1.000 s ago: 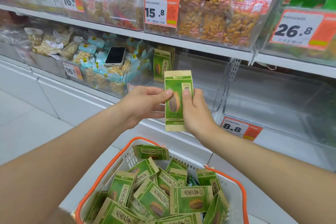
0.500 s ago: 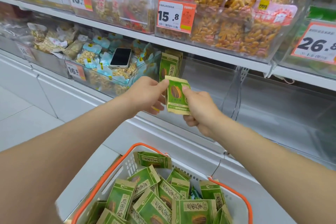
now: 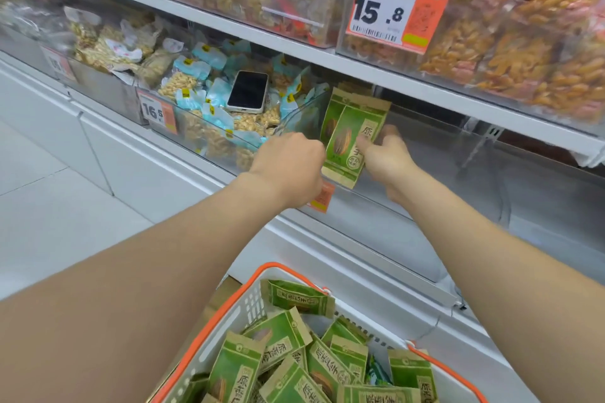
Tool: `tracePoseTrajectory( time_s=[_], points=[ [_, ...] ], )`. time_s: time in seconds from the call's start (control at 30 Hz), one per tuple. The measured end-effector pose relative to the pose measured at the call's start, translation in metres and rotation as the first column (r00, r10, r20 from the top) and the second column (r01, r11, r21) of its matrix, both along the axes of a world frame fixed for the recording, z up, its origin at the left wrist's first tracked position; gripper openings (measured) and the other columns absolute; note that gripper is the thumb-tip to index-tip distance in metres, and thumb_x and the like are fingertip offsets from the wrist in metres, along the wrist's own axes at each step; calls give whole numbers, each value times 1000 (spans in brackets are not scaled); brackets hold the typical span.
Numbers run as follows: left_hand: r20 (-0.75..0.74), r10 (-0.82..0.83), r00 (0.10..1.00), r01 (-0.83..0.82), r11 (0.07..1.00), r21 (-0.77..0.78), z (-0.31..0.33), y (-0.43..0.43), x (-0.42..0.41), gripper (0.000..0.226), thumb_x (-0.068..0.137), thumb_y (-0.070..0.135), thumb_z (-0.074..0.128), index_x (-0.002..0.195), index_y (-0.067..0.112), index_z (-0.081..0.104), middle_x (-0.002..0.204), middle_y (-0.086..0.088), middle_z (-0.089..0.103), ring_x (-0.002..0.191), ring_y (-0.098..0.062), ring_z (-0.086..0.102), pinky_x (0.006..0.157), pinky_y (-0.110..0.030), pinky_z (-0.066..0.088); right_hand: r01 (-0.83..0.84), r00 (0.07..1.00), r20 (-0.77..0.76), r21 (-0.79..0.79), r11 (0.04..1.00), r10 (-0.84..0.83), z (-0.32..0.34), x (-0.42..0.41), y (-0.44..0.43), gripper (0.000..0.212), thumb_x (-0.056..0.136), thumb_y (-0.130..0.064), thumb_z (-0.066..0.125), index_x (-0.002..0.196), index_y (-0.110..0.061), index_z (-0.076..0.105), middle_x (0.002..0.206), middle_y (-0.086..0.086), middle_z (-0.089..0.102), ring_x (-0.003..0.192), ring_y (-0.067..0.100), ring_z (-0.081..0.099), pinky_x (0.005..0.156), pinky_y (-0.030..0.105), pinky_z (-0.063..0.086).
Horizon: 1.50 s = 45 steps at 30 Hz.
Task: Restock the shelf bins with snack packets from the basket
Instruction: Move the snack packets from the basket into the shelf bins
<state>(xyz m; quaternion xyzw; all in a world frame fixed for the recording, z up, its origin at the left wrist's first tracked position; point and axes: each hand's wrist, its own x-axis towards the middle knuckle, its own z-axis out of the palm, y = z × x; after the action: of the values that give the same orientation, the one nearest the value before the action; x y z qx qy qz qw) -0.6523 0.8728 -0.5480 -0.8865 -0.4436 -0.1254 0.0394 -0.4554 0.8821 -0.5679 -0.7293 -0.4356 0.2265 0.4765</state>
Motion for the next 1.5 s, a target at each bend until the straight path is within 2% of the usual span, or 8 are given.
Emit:
tracePoseTrajectory(
  time_s=[0.1,0.23,0.33,0.53,0.77,1.0,1.27,1.5],
  points=[
    [65,-20,998,24,999,-48,-3,9,-1,13,97,21,50,89,18,61,73,-2,38,83,-34,45,69,-38,35,-23,977,212,-23,999,27,-7,-3,21,25,103,-31,58,123,-19,49,124,2,67,114,31,64,98,47,54],
    [98,-32,995,37,998,-50,-8,14,-2,15,96,23,50,81,20,53,69,-1,36,83,-35,45,66,-39,36,45,940,341,-46,998,-26,-8,-3,46,25,104,-26,55,127,-16,54,129,7,62,129,34,48,95,37,46],
    [79,-42,996,44,999,-25,-8,14,0,14,98,24,50,88,21,58,75,-3,40,81,-32,42,66,-38,35,118,913,401,-81,990,-76,-9,4,66,21,99,-26,58,116,-17,65,120,10,68,128,39,52,95,50,56],
    [52,-55,997,54,998,17,-8,13,3,12,99,24,51,87,22,53,75,-3,32,85,-28,38,68,-38,35,202,867,483,-114,973,-124,-14,3,88,33,101,-37,61,107,-6,70,113,16,70,128,37,51,92,36,41],
    [68,-77,995,76,997,21,-9,13,4,12,99,25,53,87,24,51,73,0,27,94,-27,43,68,-38,36,215,872,471,-119,969,-136,-15,2,82,31,92,-39,68,107,-13,73,115,10,70,128,33,52,93,36,50],
    [134,-99,986,97,995,27,-11,14,0,12,95,28,53,89,18,56,81,-3,49,92,-26,44,64,-37,36,142,855,515,-349,926,62,-1,1,51,21,82,-34,68,92,-15,64,94,4,67,91,31,69,78,41,62],
    [216,-112,970,121,992,-29,-12,-2,0,22,81,43,51,79,23,59,82,1,62,80,-30,60,59,-34,42,-206,528,833,-61,977,163,7,-30,-63,8,89,-31,54,94,-25,57,85,0,65,80,30,62,65,42,55],
    [-153,-354,923,224,815,-535,-39,-22,6,24,88,20,52,81,16,74,77,-3,76,67,-19,73,73,-41,62,-166,95,836,-523,836,541,-2,-49,-137,21,98,-36,45,87,-19,45,74,2,42,84,37,64,61,33,34]
  ],
)
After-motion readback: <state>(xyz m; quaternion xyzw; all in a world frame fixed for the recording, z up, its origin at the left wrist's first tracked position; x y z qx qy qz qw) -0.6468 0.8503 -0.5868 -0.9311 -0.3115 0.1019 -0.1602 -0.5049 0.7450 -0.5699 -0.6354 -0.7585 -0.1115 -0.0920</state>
